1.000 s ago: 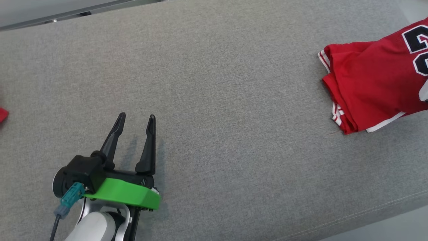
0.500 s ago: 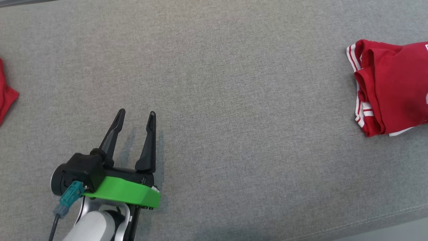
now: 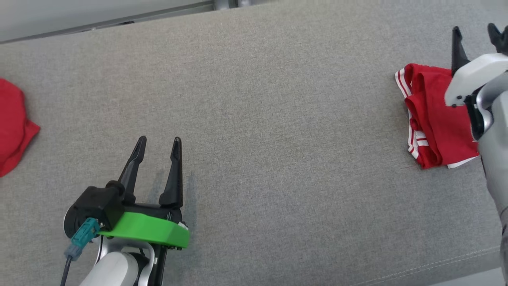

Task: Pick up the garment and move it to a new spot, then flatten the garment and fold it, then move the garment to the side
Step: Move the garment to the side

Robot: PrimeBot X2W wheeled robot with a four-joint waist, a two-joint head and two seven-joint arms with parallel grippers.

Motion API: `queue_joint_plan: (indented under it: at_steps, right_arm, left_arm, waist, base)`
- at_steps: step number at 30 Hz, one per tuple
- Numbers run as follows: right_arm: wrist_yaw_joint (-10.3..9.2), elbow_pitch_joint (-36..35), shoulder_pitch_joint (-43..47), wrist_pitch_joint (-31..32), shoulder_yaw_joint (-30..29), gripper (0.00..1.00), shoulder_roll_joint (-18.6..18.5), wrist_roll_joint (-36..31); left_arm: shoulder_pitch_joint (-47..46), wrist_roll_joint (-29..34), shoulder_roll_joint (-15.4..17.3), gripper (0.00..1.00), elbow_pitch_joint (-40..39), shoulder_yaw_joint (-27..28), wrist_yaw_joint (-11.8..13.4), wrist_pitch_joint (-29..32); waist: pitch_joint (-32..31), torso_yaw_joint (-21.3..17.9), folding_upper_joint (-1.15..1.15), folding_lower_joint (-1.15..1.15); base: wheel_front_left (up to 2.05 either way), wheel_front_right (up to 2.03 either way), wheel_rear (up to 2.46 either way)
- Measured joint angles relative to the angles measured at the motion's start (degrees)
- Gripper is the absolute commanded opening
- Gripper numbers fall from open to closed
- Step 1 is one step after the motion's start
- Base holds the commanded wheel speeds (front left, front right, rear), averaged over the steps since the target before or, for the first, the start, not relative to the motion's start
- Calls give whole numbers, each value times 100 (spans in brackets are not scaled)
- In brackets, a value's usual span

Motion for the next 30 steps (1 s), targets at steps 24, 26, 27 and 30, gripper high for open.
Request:
queue_joint_plan:
  at_steps: [24, 26, 27, 30]
  right_arm:
    - [0, -3002, 2818, 188, 1199, 100, 645, 1238]
    - [-1, -3388, 3199, 199, 1023, 100, 824, 1096]
    - [-1, -3591, 3393, 212, 925, 100, 945, 1058]
    - [0, -4203, 3962, 323, 699, 100, 1223, 803]
  left_arm:
    - [1176, -291, -376, 100, 902, 1036, -71, -369]
    - [1289, -245, -428, 100, 901, 1138, -82, -375]
    - [1346, -216, -455, 100, 899, 1183, -118, -375]
    - [1513, -107, -536, 100, 887, 1322, -171, -385]
  waist:
    - [-1531, 398, 0, 0]
    - [-1606, 464, 0, 0]
    - [-1634, 502, 0, 0]
    - [-1700, 602, 0, 0]
  base:
    - [0, 0, 0]
    - [0, 0, 0]
    - [0, 0, 0]
    - [0, 0, 0]
